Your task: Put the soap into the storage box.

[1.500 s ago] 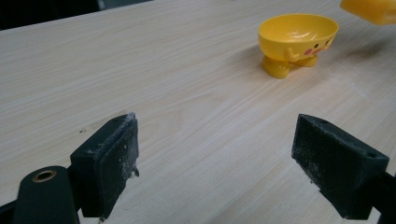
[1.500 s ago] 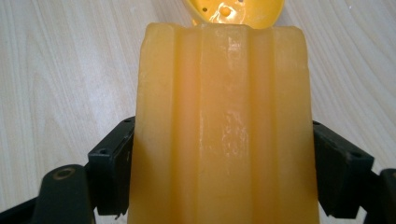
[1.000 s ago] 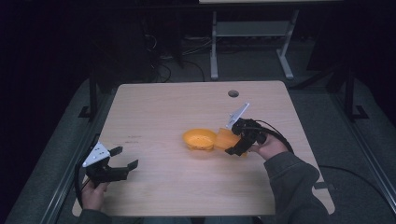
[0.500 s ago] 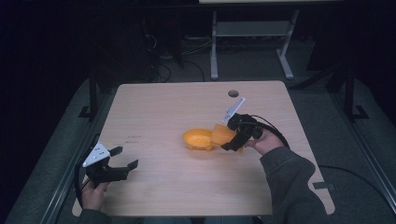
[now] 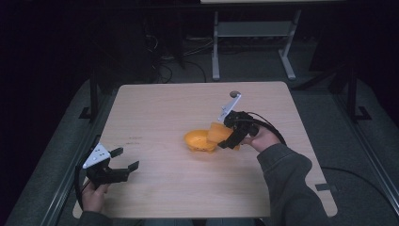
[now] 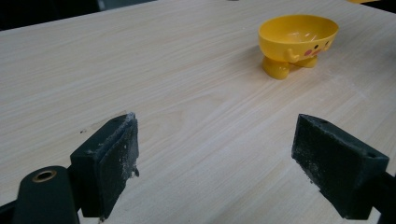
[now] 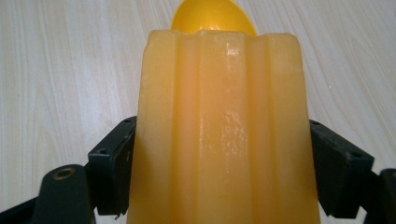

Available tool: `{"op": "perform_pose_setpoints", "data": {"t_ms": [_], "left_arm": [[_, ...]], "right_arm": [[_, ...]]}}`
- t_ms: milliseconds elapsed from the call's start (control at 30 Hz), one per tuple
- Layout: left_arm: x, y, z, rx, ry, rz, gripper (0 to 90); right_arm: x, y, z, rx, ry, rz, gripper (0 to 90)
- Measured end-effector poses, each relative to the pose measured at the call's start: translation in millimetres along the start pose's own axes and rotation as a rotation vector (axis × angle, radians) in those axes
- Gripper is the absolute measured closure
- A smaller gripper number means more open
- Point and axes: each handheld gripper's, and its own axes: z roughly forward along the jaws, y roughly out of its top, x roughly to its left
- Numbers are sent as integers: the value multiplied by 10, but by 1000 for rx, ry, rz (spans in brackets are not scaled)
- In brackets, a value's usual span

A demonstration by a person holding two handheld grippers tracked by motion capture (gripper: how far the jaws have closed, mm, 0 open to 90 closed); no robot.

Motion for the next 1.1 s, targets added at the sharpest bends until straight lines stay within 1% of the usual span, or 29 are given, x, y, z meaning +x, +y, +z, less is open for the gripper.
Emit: {"op": "perform_pose_setpoints", "data": {"t_ms": [33,67,200,467,533,600,700,767,800,867,900,933,967,1100], "left_arm": [[0,0,-1,0,0,-1,141],[0,-1,-3,-1,2,-4,141],[0,-1,-3,-2,1,-7,141],[1,-1,-7,-5,1,-8,141],[2,-2,-6,-6,1,-10,141],[4,-2,-4,-7,2,-10,141],[4,-1,-5,-8,1,-10,141],[6,-1,-6,-9,1,-11,141],[8,-1,-6,-10,1,-11,141],[14,-2,-9,-7,1,-8,141],[14,-3,-11,-7,1,-9,141],[13,-4,-11,-9,1,-14,141],[14,-4,-12,-9,1,-15,141],[15,-4,-11,-10,2,-17,141]], "right_arm": [[0,6,2,-1,3,7,206],[-6,23,11,7,2,6,206],[-7,60,18,3,10,6,206],[-37,154,18,-11,10,-15,206],[-46,168,26,-9,16,-9,206],[-54,197,39,2,8,-20,206],[-66,246,50,0,15,-28,206],[-80,297,71,2,16,-47,206],[-80,297,71,2,16,-47,206],[-88,317,91,-10,23,-49,206],[-83,333,119,-6,34,-47,206],[-83,333,119,-6,34,-47,206],[-86,339,143,-5,34,-58,206],[-93,366,232,-1,46,-63,206]]}}
